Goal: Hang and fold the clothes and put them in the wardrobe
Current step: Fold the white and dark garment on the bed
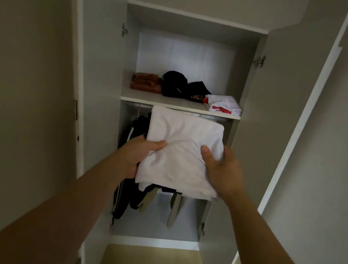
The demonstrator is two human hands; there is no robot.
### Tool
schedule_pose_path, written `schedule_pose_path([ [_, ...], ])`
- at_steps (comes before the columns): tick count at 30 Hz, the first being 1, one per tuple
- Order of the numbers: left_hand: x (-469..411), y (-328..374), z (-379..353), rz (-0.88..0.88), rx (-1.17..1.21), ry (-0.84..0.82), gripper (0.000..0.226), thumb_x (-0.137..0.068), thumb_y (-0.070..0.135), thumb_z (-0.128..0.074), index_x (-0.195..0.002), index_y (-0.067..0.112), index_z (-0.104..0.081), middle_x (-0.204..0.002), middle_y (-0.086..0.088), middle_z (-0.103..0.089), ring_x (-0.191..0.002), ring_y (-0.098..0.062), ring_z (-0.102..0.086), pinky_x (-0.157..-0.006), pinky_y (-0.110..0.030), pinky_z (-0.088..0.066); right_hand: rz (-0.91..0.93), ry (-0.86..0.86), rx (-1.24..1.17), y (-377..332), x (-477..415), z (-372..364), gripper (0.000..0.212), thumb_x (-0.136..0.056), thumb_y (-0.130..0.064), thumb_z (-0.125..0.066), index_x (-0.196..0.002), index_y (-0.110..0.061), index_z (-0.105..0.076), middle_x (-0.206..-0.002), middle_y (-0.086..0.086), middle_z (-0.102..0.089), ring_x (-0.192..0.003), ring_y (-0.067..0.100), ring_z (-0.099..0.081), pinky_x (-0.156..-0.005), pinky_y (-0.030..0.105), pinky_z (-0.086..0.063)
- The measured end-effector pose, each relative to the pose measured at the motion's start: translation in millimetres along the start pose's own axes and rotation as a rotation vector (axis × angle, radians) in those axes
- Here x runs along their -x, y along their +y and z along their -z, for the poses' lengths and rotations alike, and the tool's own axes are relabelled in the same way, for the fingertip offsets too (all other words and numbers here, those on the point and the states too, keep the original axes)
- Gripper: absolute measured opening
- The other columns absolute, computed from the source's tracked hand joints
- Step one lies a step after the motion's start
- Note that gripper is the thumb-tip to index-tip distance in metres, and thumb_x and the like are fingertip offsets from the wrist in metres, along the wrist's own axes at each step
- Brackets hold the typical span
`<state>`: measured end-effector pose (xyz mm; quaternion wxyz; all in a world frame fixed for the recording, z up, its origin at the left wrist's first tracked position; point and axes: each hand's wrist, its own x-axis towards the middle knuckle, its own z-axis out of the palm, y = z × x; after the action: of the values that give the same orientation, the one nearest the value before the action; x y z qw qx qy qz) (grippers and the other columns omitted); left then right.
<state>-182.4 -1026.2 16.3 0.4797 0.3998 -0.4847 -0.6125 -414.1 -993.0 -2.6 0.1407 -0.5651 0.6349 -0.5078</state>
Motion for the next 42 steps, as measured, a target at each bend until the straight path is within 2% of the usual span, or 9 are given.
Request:
schedule_pose_path([
  [9,-247.5,5.7,13.0,-0.006,0.023,-0.046,0.031,-0.089,0.022,-0.076,-0.118,0.011,-0.070,-0.102,-0.010,-0.077,-0.081,-0.027,-0.076,-0.060,-0.037,-0.060,0.041,0.051,-0.024,54.5,-222.2,-80.4,0.065,-0.084,-0.073,-0.059,-0.128,-0.025,-0.057,-0.101,-0.015,-0.059,-0.090,0.011,-0.058,-0.080,0.030,-0.043],
  [15,-406.2,37.8,9.9,-0.009,0.020,-0.074,0.033,-0.090,0.023,-0.075,-0.120,0.012,-0.069,-0.108,-0.011,-0.076,-0.097,-0.031,-0.072,-0.076,-0.041,-0.059,0.041,0.077,0.016,71.6,-370.6,-120.0,0.075,-0.086,-0.070,-0.057,-0.140,-0.019,-0.051,-0.132,0.000,-0.062,-0.113,0.025,-0.060,-0.089,0.029,-0.037],
  [19,-497.4,55.5,2.7,0.003,0.031,-0.078,0.034,-0.090,0.021,-0.074,-0.121,0.008,-0.069,-0.112,-0.013,-0.074,-0.102,-0.032,-0.070,-0.080,-0.041,-0.059,0.047,0.076,0.057,83.6,-463.3,-139.4,0.074,-0.087,-0.070,-0.055,-0.135,-0.014,-0.054,-0.129,0.006,-0.064,-0.112,0.026,-0.060,-0.090,0.030,-0.036],
  [24,-596.9,73.0,-8.9,-0.022,0.030,-0.036,0.035,-0.091,0.021,-0.073,-0.122,0.005,-0.068,-0.110,-0.015,-0.074,-0.095,-0.030,-0.071,-0.072,-0.038,-0.060,0.091,0.081,0.030,101.2,-570.8,-162.4,0.073,-0.088,-0.067,-0.057,-0.137,-0.014,-0.053,-0.130,0.008,-0.065,-0.116,0.029,-0.060,-0.089,0.027,-0.035],
  [28,-662.6,82.1,-17.3,-0.040,0.017,0.036,0.027,-0.089,0.023,-0.076,-0.111,0.008,-0.069,-0.082,-0.006,-0.078,-0.066,-0.021,-0.075,-0.051,-0.031,-0.058,0.108,0.079,0.062,112.6,-642.1,-176.6,0.069,-0.089,-0.065,-0.059,-0.135,-0.014,-0.054,-0.126,0.010,-0.066,-0.114,0.031,-0.061,-0.086,0.026,-0.034],
  [31,-710.0,74.3,-20.5,-0.129,-0.050,0.126,0.046,-0.089,0.024,-0.076,-0.131,0.008,-0.063,-0.111,-0.009,-0.075,-0.091,-0.024,-0.073,-0.072,-0.033,-0.059,0.112,0.040,0.146,122.8,-680.1,-188.5,0.063,-0.094,-0.062,-0.055,-0.132,-0.013,-0.051,-0.119,0.011,-0.067,-0.108,0.032,-0.063,-0.082,0.029,-0.037],
  [35,-745.2,42.0,-17.9,-0.271,-0.751,0.311,0.089,-0.092,0.037,-0.071,-0.161,0.022,-0.017,-0.158,-0.007,-0.035,-0.138,-0.026,-0.044,-0.113,-0.035,-0.038,0.079,-0.193,0.574,151.8,-695.0,-214.2,0.054,-0.101,-0.058,-0.041,-0.129,-0.013,-0.054,-0.122,0.011,-0.064,-0.108,0.030,-0.062,-0.083,0.038,-0.045],
  [39,-767.1,36.3,-15.2,-0.315,-0.903,0.271,0.072,-0.097,0.033,-0.064,-0.158,0.029,-0.026,-0.163,-0.007,-0.024,-0.145,-0.023,-0.033,-0.115,-0.023,-0.026,0.150,-0.095,0.892,141.5,-707.0,-222.1,0.057,-0.098,-0.052,-0.050,-0.140,-0.014,-0.045,-0.139,0.012,-0.047,-0.120,0.031,-0.050,-0.085,0.041,-0.041],
  [42,-771.1,39.8,-17.9,-0.260,-0.822,0.218,0.056,-0.099,0.019,-0.059,-0.152,0.023,-0.042,-0.158,-0.004,-0.035,-0.135,-0.018,-0.046,-0.101,-0.013,-0.033,0.310,-0.144,0.779,132.4,-717.7,-228.2,0.057,-0.093,-0.030,-0.057,-0.147,-0.020,-0.038,-0.143,0.014,-0.042,-0.125,0.034,-0.046,-0.094,0.042,-0.043],
])
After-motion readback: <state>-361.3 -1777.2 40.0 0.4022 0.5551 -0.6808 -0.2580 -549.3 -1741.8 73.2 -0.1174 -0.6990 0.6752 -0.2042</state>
